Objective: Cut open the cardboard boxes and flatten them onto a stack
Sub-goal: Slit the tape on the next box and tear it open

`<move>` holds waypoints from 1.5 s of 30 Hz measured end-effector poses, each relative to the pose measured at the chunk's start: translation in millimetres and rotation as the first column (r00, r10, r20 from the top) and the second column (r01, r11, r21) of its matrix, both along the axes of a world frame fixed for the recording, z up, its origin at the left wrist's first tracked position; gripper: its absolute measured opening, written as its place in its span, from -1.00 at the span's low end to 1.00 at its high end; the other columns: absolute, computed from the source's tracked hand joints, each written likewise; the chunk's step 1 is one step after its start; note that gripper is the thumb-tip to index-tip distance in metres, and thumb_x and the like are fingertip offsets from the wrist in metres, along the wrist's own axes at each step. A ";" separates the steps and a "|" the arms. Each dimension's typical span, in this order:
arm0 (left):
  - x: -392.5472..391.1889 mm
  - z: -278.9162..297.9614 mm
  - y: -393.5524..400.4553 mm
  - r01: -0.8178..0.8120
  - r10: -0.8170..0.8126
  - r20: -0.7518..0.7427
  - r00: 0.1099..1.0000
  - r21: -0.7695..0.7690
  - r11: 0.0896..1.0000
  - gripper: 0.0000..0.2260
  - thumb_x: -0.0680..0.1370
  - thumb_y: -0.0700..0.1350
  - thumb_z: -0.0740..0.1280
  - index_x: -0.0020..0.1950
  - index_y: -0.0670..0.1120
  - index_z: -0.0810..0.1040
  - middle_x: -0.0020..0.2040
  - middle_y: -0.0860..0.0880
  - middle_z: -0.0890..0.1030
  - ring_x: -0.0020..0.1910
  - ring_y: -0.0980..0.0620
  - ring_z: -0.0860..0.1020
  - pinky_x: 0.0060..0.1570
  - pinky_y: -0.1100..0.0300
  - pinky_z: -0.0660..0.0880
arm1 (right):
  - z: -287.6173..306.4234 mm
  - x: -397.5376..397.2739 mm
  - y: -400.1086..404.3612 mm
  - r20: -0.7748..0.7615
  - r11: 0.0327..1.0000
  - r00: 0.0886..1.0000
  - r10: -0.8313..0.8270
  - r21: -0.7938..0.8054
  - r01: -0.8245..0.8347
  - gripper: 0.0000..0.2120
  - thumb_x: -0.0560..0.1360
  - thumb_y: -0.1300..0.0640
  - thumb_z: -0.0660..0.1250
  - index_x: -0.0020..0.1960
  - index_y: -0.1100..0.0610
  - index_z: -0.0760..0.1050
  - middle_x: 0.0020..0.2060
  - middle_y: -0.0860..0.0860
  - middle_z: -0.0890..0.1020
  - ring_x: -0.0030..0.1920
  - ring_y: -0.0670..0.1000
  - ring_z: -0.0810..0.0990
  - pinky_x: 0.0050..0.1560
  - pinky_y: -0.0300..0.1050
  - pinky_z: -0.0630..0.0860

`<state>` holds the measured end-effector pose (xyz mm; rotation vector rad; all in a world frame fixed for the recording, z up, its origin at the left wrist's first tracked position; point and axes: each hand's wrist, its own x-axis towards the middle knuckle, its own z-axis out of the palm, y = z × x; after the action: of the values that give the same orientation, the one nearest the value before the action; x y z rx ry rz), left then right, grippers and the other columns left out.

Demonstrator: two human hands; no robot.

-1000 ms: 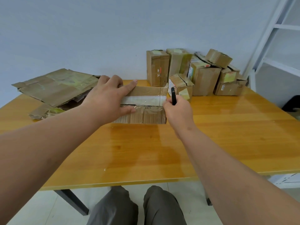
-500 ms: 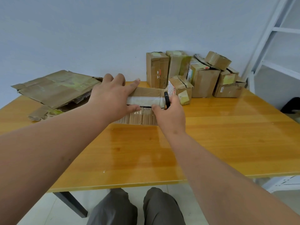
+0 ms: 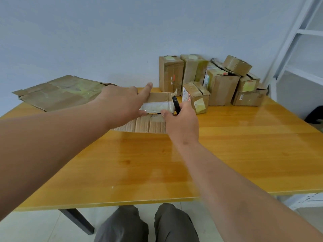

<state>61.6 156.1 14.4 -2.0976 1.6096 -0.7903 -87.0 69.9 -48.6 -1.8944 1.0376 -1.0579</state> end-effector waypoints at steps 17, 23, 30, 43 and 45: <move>-7.8 14.6 0.4 0.140 -0.156 -0.175 0.972 -0.103 0.985 -0.65 0.65 0.17 -0.17 0.09 0.02 0.31 -0.36 0.03 0.49 -0.41 -0.02 0.49 -0.44 0.13 0.36 | 2.6 -1.8 -1.1 -0.042 0.997 0.997 -0.071 0.003 0.071 -0.61 0.42 -0.33 0.33 -0.13 -0.02 0.36 -0.25 -0.09 0.50 -0.30 -0.07 0.48 -0.39 -0.14 0.30; -12.4 15.1 -2.2 0.138 -0.146 -0.120 0.982 -0.072 0.988 -0.63 0.65 0.19 -0.17 0.10 0.04 0.32 -0.35 0.04 0.50 -0.42 0.01 0.46 -0.48 0.16 0.26 | 3.3 -3.5 -12.1 -0.125 0.985 0.984 -0.127 -0.131 0.111 -0.75 0.56 -0.08 0.27 -0.22 -0.02 0.31 -0.34 -0.09 0.44 -0.37 -0.07 0.39 -0.42 -0.16 0.18; -17.1 15.7 -0.7 0.108 -0.121 -0.166 0.979 -0.085 0.991 -0.68 0.67 0.16 -0.16 0.02 0.02 0.27 -0.36 0.03 0.46 -0.44 0.02 0.43 -0.46 0.16 0.31 | 1.4 -6.6 -22.0 -0.060 0.988 0.997 -0.040 -0.152 0.030 -0.74 0.62 0.04 0.21 -0.22 0.07 0.46 -0.39 -0.04 0.50 -0.39 -0.05 0.41 -0.44 -0.14 0.21; -24.2 21.4 -1.6 -0.005 -0.055 -0.584 0.810 -0.101 0.995 -0.64 0.68 0.12 -0.03 -0.08 -0.07 0.40 -0.23 -0.03 0.51 -0.26 0.04 0.46 -0.37 0.24 0.26 | -17.4 -31.8 -17.5 0.051 0.996 0.996 0.076 0.031 -0.078 -0.74 0.47 -0.15 0.35 -0.18 0.03 0.44 -0.34 -0.12 0.53 -0.35 -0.08 0.46 -0.34 -0.07 0.42; -27.3 21.9 -2.6 0.004 -0.060 -0.602 0.796 -0.093 0.996 -0.62 0.68 0.12 -0.03 -0.07 -0.09 0.42 -0.22 -0.04 0.52 -0.25 0.03 0.48 -0.36 0.24 0.28 | -19.1 -29.2 -16.8 -0.071 0.998 0.997 0.027 0.055 -0.024 -0.59 0.39 -0.29 0.39 0.06 -0.04 0.44 -0.16 -0.15 0.58 -0.19 -0.10 0.56 -0.23 -0.09 0.55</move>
<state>34.2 153.5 36.2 -2.5625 1.9443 -0.1825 -116.1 53.1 -67.7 -1.9091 1.0686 -0.9448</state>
